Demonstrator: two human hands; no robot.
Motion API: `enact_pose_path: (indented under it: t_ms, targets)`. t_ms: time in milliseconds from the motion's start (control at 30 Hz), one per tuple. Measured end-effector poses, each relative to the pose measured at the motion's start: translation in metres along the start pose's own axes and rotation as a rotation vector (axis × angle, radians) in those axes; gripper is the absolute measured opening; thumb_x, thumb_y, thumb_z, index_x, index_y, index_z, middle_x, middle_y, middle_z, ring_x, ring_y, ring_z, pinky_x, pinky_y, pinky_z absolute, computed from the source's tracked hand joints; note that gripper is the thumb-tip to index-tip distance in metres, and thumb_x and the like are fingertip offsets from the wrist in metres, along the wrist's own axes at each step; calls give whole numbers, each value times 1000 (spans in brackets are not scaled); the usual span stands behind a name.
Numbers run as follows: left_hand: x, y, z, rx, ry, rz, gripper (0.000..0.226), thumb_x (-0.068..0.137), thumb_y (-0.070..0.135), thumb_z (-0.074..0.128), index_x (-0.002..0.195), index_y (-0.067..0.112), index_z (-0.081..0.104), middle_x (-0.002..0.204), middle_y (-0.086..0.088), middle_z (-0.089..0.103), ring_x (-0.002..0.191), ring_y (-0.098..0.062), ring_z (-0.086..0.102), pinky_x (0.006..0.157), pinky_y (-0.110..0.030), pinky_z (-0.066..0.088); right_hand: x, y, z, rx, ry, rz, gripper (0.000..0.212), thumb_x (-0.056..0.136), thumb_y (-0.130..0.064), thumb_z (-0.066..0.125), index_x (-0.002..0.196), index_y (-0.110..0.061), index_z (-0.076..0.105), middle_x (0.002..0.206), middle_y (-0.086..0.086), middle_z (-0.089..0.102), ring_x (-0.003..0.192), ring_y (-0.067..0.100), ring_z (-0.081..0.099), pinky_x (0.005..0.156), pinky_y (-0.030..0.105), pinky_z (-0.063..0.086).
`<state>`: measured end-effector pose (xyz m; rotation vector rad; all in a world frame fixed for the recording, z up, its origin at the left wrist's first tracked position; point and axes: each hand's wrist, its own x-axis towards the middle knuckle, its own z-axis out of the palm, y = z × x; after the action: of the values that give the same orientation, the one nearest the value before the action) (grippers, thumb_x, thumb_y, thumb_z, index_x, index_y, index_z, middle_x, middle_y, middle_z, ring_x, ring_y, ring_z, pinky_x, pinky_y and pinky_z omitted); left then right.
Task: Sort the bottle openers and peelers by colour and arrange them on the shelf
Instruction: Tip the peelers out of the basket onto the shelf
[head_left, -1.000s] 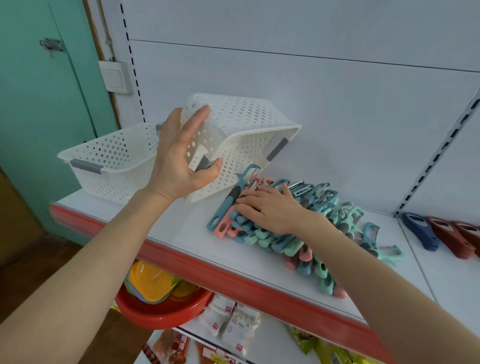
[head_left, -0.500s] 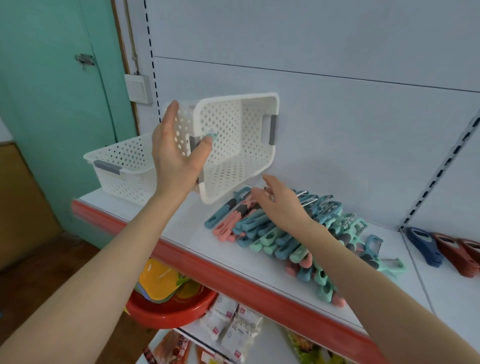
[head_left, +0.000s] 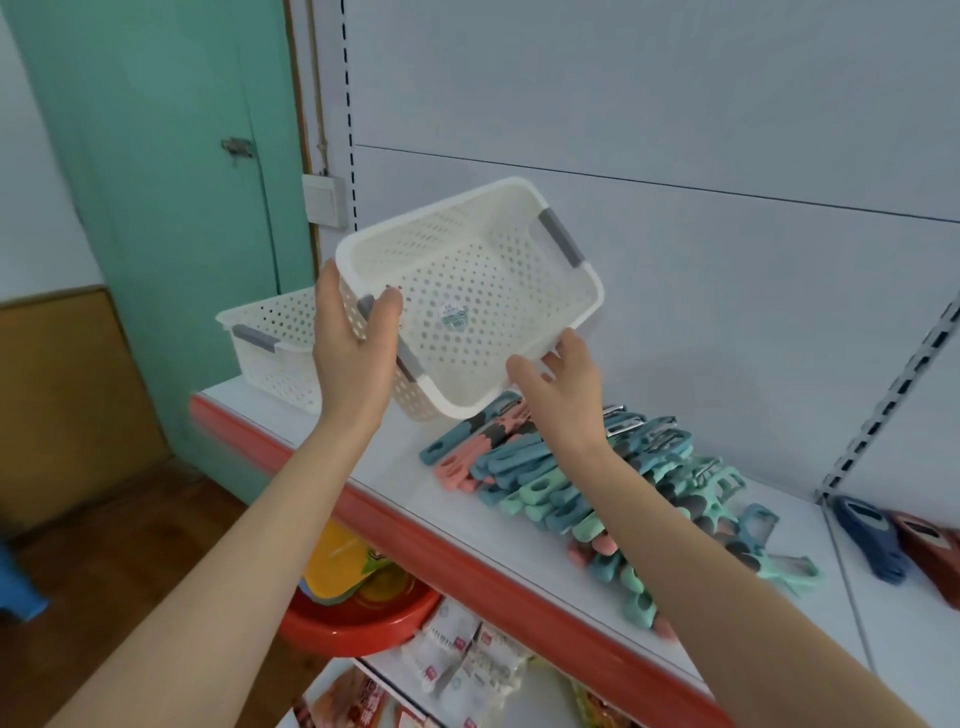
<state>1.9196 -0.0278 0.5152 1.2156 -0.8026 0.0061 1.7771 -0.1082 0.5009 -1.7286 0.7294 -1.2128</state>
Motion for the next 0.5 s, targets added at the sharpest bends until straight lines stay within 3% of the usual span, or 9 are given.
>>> enact_pose_path:
  t_ms: [133,233,333,400,433,500]
  targets:
    - [8,3,-21,81,-32,81,58,88,32,50,141,22,29,134,7,47,122,-6,45,100,-27,42,4,-9,16,48,43,-29,42,82,-8,55,123,-13,49,115,-7,62,106,10,59,86,28,53]
    - [19,4,-37,113,-45,86,56,92,37,47,142,24,25,135,10,45,120,-4,46,95,-20,41,8,-19,31,76,62,-70,46,84,-10,56,129,-16,47,116,-12,58,110,6,55,78,14,47]
    - [32,3,-54,159,-44,53,61,97,40,40,147,25,10,133,25,35,116,12,37,96,-15,30,18,-29,50,114,73,-95,48,86,-12,55,132,-19,44,119,-14,56,111,1,51,70,6,44]
    - [46,-2,-66,171,-54,29,59,98,40,37,148,26,9,106,40,34,87,31,37,89,-12,30,27,-37,67,139,80,-102,41,87,-11,54,125,-23,46,113,-19,56,106,-5,51,69,2,45]
    - [55,-6,-72,164,-66,10,58,98,40,36,148,26,10,101,43,31,83,34,35,88,-12,30,33,-41,76,151,85,-100,38,87,-10,53,121,-25,48,108,-21,57,105,-6,51,71,3,45]
    - [75,-14,-84,133,-97,-8,58,98,41,35,148,25,10,115,37,32,98,26,36,91,-11,28,46,-47,98,162,102,-82,35,86,-13,54,120,-21,51,112,-16,60,111,2,53,83,12,48]
